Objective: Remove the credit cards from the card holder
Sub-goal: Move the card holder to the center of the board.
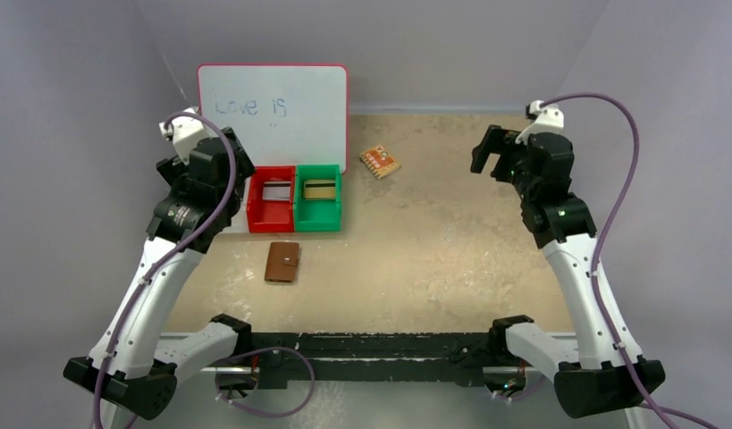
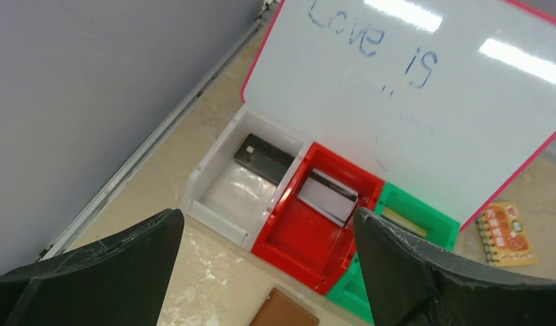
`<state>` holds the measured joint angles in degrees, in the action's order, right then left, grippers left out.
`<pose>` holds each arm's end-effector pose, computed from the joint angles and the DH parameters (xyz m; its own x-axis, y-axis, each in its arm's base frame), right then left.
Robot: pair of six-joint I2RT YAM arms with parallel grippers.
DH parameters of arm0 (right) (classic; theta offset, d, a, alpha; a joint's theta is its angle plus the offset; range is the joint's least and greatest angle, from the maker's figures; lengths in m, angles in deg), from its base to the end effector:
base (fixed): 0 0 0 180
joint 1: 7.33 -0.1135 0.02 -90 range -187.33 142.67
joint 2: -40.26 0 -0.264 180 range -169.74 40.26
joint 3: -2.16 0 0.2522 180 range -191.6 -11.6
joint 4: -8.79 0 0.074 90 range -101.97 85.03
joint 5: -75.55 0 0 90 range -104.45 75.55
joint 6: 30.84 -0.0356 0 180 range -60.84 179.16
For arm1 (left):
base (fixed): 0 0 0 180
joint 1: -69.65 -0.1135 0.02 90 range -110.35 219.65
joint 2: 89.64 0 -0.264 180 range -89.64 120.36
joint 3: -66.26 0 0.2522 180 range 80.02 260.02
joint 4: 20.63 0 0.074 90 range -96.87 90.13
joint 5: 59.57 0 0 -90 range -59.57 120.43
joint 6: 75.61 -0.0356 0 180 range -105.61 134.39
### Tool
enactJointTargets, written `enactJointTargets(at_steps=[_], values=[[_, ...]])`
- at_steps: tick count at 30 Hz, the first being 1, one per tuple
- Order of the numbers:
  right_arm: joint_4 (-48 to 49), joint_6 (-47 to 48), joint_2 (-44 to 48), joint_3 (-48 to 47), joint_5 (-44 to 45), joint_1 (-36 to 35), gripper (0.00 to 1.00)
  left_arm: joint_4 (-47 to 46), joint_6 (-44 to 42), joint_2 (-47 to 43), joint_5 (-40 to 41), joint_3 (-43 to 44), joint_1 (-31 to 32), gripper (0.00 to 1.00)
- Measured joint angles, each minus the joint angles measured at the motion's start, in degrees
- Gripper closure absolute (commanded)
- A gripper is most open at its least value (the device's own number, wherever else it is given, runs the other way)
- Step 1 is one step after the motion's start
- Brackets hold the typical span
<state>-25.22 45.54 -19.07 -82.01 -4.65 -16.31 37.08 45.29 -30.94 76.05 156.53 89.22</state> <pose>0.2201 0.0286 0.4291 -0.1501 0.2112 -0.9658 0.0489 0.9773 0.2061 0.1843 -0.0385 0.4275 -0.1660 -0.3222 -0.9320 -0.5309 0.8257 -0.1908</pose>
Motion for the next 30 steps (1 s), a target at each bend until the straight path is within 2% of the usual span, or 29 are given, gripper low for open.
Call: enactJointTargets(at_steps=[7, 12, 19, 24, 30], values=[[2.9, -5.0, 0.3, 11.7, -11.0, 1.2, 0.00, 0.2, 7.6, -1.1, 1.6, -10.9, 3.1, 0.01], [6.5, -9.3, -3.1, 17.7, -21.9, 1.5, 0.00, -0.2, 14.9, -3.1, -1.2, -21.2, 4.6, 0.01], [11.7, -14.1, -7.9, 23.1, -32.9, -0.4, 0.00, 1.7, 24.6, -2.7, -4.9, -29.6, 5.4, 0.00], [14.6, -16.8, -10.5, 25.3, -37.6, -2.2, 0.00, 0.3, 29.7, -1.9, -8.8, -36.2, 5.7, 0.00], [15.6, -18.2, -13.2, 25.4, -39.6, -3.1, 0.00, -5.0, 32.0, 1.2, -14.4, -42.5, 5.7, 0.01]])
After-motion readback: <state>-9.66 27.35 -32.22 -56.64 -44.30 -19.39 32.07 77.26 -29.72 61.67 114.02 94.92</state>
